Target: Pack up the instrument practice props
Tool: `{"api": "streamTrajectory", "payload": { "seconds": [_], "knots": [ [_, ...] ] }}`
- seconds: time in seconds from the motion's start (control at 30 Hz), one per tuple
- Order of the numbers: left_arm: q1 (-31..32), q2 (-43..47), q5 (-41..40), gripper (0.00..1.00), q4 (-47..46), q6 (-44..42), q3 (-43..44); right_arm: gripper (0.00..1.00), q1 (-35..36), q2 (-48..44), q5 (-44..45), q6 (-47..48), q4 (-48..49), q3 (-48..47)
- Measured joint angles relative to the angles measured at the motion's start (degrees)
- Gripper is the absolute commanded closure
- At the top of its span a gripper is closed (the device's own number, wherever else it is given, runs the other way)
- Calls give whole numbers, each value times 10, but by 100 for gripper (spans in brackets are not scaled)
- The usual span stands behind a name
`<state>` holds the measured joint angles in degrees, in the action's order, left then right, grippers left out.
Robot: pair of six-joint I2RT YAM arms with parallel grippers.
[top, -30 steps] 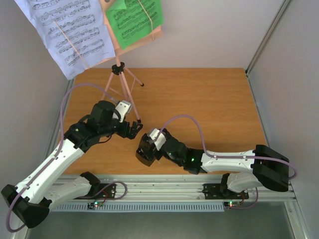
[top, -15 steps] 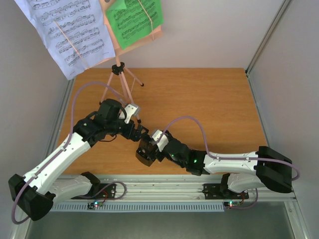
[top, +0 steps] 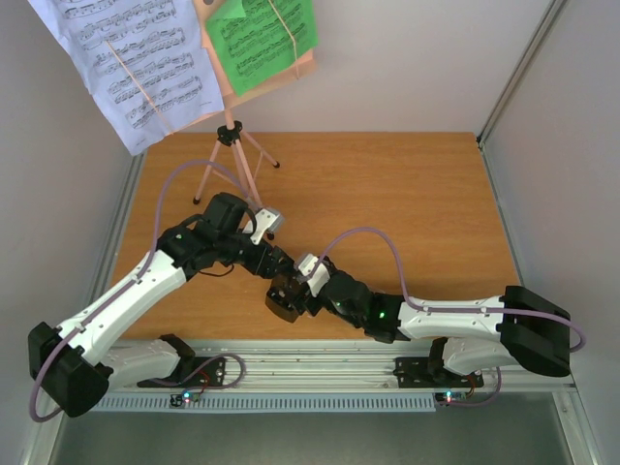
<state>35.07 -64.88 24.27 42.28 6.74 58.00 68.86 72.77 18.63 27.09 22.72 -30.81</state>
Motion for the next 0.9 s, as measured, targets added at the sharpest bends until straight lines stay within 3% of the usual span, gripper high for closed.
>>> {"api": "streamTrajectory", "payload": {
  "seconds": [0.9],
  "knots": [
    [11,-11,23,39,9,-8,0,37,0,-1,0,-3,31,19]
  ]
}}
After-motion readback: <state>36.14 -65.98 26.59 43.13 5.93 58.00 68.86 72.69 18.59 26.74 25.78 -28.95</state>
